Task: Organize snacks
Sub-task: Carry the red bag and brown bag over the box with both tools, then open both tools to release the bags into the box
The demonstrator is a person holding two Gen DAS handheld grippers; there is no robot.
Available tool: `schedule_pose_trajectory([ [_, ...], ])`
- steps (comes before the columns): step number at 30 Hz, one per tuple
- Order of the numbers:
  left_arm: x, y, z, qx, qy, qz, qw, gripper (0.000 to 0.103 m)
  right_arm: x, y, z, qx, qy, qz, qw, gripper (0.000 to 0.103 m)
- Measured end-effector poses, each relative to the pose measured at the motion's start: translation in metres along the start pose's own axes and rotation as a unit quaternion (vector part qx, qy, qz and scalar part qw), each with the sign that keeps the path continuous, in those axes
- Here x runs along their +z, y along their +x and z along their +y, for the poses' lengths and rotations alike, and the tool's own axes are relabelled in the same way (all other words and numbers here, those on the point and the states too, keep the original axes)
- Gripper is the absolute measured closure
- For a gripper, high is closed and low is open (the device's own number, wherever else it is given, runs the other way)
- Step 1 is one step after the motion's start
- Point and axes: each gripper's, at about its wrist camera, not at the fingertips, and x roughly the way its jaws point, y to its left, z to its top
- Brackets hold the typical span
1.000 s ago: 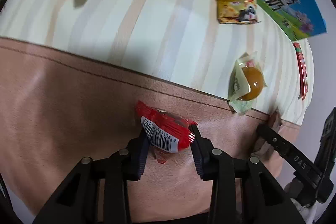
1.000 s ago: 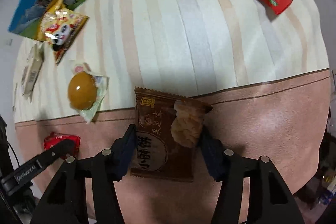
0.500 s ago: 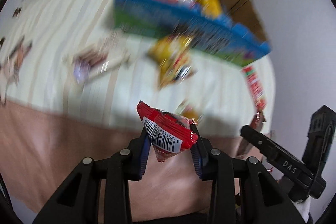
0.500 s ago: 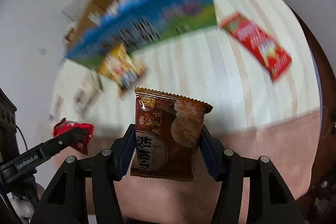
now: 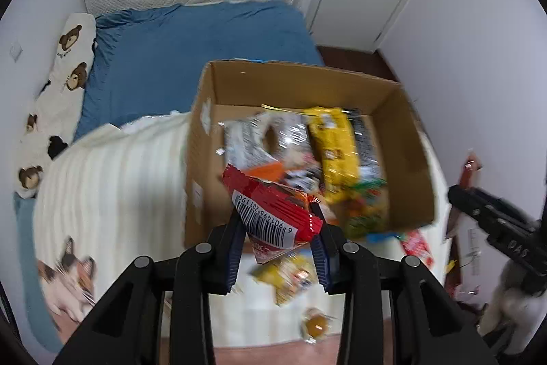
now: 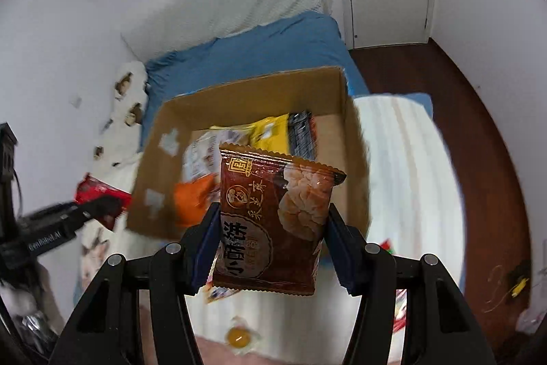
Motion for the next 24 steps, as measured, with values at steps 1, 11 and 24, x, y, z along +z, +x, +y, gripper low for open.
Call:
schedule_pose_trajectory([
  [1, 0.005, 0.008, 0.002, 0.006, 0.003, 0.01, 0.9999, 0.07, 0.007, 0.006, -0.001, -0.007, -0.004, 0.008, 1.0, 0.042],
  [11, 0.017, 0.1, 0.028, 0.037, -0.009, 0.125, 0.9914, 0.069, 0.026, 0.089, -0.027, -0.025, -0.002, 0.106, 0.994, 0.041],
  [24, 0.004, 0.112, 0.035, 0.021, -0.048, 0.133, 0.9897, 0.016, 0.018, 0.106, -0.031, -0.032, -0.016, 0.119, 0.992, 0.007],
])
